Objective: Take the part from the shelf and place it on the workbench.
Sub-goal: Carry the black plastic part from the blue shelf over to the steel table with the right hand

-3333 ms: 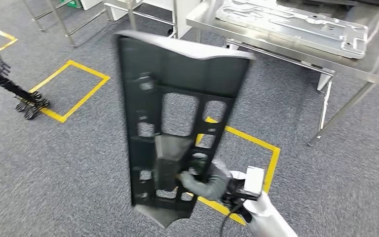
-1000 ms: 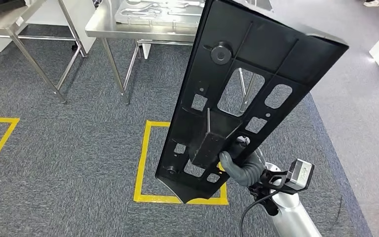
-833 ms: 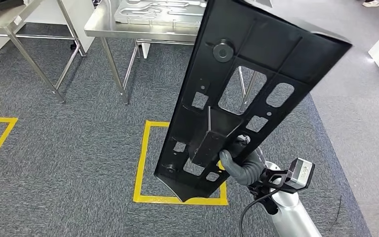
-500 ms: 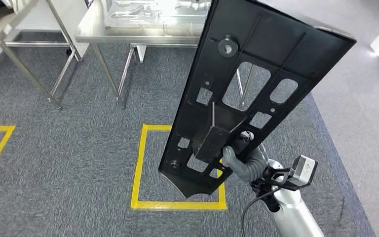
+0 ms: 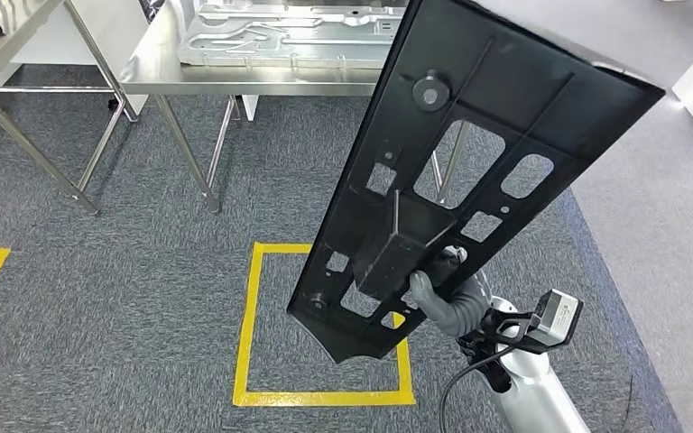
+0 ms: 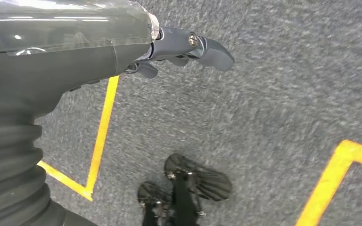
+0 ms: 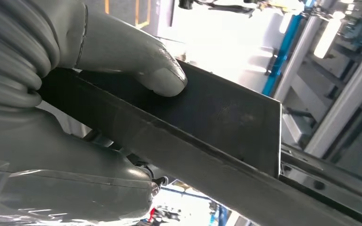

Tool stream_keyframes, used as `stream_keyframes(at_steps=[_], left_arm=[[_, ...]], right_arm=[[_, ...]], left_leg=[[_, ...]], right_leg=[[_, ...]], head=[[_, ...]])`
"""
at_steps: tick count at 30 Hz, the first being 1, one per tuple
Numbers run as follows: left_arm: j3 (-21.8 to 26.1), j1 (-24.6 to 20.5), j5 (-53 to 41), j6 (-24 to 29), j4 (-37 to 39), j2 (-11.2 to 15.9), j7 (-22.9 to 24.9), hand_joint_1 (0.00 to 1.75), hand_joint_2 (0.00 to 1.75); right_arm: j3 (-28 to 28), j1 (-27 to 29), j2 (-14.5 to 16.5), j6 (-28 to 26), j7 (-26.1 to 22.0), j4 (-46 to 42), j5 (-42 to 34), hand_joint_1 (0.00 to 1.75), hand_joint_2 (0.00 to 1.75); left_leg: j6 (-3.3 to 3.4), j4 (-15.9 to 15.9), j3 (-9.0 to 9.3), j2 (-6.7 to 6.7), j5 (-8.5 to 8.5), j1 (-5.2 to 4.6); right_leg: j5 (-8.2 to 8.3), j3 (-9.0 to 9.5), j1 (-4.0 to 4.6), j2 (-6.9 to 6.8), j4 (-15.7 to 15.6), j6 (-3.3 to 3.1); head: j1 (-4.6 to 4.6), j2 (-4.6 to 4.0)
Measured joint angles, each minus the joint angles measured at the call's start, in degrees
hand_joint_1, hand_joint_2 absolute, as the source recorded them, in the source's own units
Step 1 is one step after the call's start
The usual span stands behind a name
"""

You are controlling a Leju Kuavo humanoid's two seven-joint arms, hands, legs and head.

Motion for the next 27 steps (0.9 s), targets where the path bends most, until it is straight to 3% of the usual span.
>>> stream_keyframes(at_steps=[1,4,5,6,8,9,11,13,15,20,22,23,24,25,26,27], left_arm=[[0.0,-0.1,0.0,0.0,0.0,0.0,0.0,0.00,1.75],[0.0,-0.2,-0.1,0.0,0.0,0.0,0.0,0.00,1.75],[0.0,-0.2,-0.1,0.0,0.0,0.0,0.0,0.00,1.75],[0.0,-0.1,-0.1,-0.1,0.0,0.0,0.0,0.00,1.75],[0.0,-0.1,-0.1,-0.1,0.0,-0.1,0.0,0.00,1.75],[0.0,-0.2,-0.1,-0.1,0.0,-0.1,0.0,0.00,1.75],[0.0,-0.3,-0.1,-0.1,0.0,-0.1,-0.1,0.00,1.75],[0.0,-0.4,0.0,0.0,0.0,-0.1,-0.2,0.00,1.75],[0.0,-0.4,0.0,0.0,0.0,-0.1,-0.2,0.00,1.75],[0.0,-0.5,0.0,0.0,0.0,-0.1,-0.2,0.00,1.75],[0.0,-0.4,0.1,-0.1,0.0,-0.2,-0.2,0.00,1.75],[0.0,-0.3,0.1,-0.1,0.0,-0.2,-0.2,0.00,1.75],[0.0,-0.2,0.1,-0.1,0.0,-0.2,-0.3,0.00,1.75],[0.0,-0.1,0.1,-0.1,0.0,-0.2,-0.3,0.00,1.75],[0.0,-0.1,0.1,-0.1,0.0,-0.1,-0.4,0.00,1.75],[0.0,-0.1,0.1,-0.2,0.0,-0.1,-0.4,0.00,1.75]], right_arm=[[-0.1,0.0,0.0,0.0,-0.1,0.0,0.0,1.75,1.75],[-0.3,0.3,-0.1,-0.1,-0.1,-0.1,0.0,1.75,1.75],[-0.3,0.5,-0.1,-0.2,-0.2,-0.1,0.0,1.75,1.75],[-0.4,0.6,-0.1,-0.2,-0.2,-0.1,0.0,1.75,1.75],[-0.7,0.8,-0.3,-0.2,-0.2,-0.1,0.0,1.75,1.75],[-0.8,0.9,-0.3,-0.2,-0.2,-0.1,0.0,1.75,1.75],[-0.9,1.1,-0.4,-0.2,-0.2,-0.1,0.0,1.75,1.75],[-1.0,1.1,-0.5,-0.2,-0.2,-0.3,0.0,1.75,1.75],[-1.1,1.1,-0.6,-0.2,-0.2,-0.4,0.0,1.75,1.75],[-1.1,1.0,-0.6,-0.2,-0.2,-0.5,0.0,1.75,1.75],[-1.1,0.9,-0.6,-0.1,-0.3,-0.5,0.0,1.75,1.75],[-1.1,1.0,-0.6,-0.1,-0.3,-0.5,0.0,1.75,1.75],[-1.1,1.0,-0.6,0.0,-0.3,-0.5,0.0,1.75,1.75],[-1.1,1.0,-0.6,0.0,-0.3,-0.5,0.0,1.75,1.75],[-1.1,1.0,-0.6,0.0,-0.3,-0.5,-0.1,1.75,1.75],[-1.1,1.0,-0.6,-0.1,-0.3,-0.5,-0.1,1.75,1.75]], left_leg=[[0.15,-0.4,0.60,0.01,-0.16,0.15],[0.16,-0.6,1.95,-0.02,-1.33,0.38],[0.01,-0.6,2.53,-0.04,-1.83,0.51],[-0.20,-0.6,3.21,-0.08,-2.36,0.68],[-0.82,-0.6,4.64,-0.12,-3.52,1.01],[-1.22,-0.5,5.25,-0.15,-4.09,1.09],[-2.14,-0.5,5.91,-0.12,-4.94,1.07],[-2.97,-0.4,6.46,-0.04,-5.18,1.08],[-3.41,-0.1,6.78,-0.01,-5.44,1.24],[-3.53,2.0,5.99,-0.01,-6.36,1.35],[-3.59,10.1,0.44,-0.03,-9.03,1.31],[-3.43,12.7,-2.03,-0.03,-9.12,1.24],[-3.10,13.2,-3.68,-0.03,-7.96,1.12],[-2.55,9.4,-2.89,-0.03,-4.82,0.91],[-2.06,5.9,-1.82,-0.03,-2.85,0.66],[-1.69,3.2,-0.96,-0.04,-1.98,0.39]], right_leg=[[-0.70,-1.56,-0.21,-0.06,2.7,0.40],[-4.64,-8.48,-1.14,-0.16,11.8,1.75],[-4.94,-9.87,-1.44,-0.23,12.5,2.14],[-3.93,-10.32,-1.70,-0.34,11.3,2.42],[1.77,-9.03,-2.15,-0.67,4.5,2.85],[4.05,-8.29,-2.18,-0.87,1.2,2.72],[6.36,-7.63,-1.97,-1.07,-2.1,1.81],[6.12,-7.33,-1.77,-0.93,-2.2,0.56],[6.02,-6.63,-1.83,-0.80,-2.5,-0.19],[5.76,-5.98,-1.82,-0.79,-2.6,-0.73],[4.89,-5.10,-1.40,-0.65,-2.6,-1.27],[4.32,-4.47,-1.13,-0.55,-2.6,-1.47],[3.67,-3.66,-0.82,-0.46,-2.6,-1.60],[3.16,-2.95,-0.65,-0.42,-2.7,-1.60],[2.79,-2.38,-0.49,-0.43,-2.7,-1.52],[2.47,-2.06,-0.41,-0.42,-2.7,-1.35]], head=[[0.01,0.00],[0.01,0.00],[0.01,0.00],[0.01,0.00],[0.01,0.00],[0.01,0.00],[0.00,0.00],[-0.02,0.00],[-0.01,0.00],[0.00,0.00],[-0.01,0.00],[-0.01,0.00],[-0.01,0.00],[-0.01,0.00],[-0.01,0.00],[-0.01,0.00]])
